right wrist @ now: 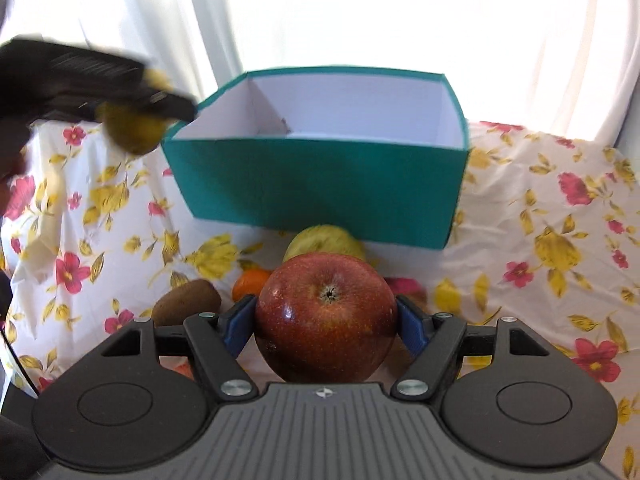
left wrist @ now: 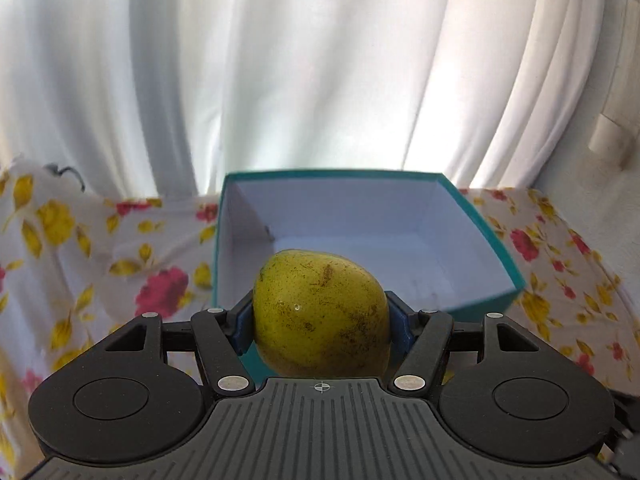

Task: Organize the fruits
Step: 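Carry the pear into the teal box and open the left gripper, then lower the red apple into the teal box and open the right gripper, then move both tools back toward the remaining fruits, then grasp a brown kiwi with the left gripper while the right gripper grasps another kiwi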

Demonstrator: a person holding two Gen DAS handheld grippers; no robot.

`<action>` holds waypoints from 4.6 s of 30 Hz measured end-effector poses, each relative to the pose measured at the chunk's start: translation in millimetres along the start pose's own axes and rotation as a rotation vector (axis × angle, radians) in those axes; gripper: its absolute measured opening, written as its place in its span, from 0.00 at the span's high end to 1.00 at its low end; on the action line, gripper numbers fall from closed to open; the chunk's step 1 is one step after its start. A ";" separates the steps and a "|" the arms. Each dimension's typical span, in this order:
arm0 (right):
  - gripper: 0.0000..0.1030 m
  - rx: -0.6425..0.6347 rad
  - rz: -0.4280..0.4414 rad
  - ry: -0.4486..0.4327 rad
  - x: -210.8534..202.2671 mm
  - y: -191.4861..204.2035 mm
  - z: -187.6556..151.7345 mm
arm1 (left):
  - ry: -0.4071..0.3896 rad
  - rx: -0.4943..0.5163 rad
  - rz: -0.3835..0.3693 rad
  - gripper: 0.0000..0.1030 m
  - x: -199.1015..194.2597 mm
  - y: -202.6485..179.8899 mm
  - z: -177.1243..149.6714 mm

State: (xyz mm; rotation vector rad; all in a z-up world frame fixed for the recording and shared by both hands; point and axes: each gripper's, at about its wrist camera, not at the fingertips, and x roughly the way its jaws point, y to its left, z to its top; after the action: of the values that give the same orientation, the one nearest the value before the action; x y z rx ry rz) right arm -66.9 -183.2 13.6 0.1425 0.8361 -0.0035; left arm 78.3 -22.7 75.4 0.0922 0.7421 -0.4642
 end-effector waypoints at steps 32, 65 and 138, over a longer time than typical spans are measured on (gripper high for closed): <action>0.29 0.090 -0.101 -0.144 -21.7 -44.1 39.0 | 0.227 -0.046 0.078 0.18 124.2 1.1 -2.1; 0.29 -0.045 -0.075 -0.032 120.9 -25.0 109.2 | 0.043 -0.507 0.120 0.03 -31.1 44.9 -76.5; 0.00 0.066 -0.103 -0.065 -4.8 -26.7 -33.5 | 0.304 -0.094 -0.091 0.52 20.1 14.8 -130.2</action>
State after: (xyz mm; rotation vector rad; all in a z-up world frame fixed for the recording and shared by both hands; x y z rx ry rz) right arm -96.5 -205.7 -8.3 0.1604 0.7779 -0.1325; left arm 15.7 14.6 -35.3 0.0413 1.0685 -0.5077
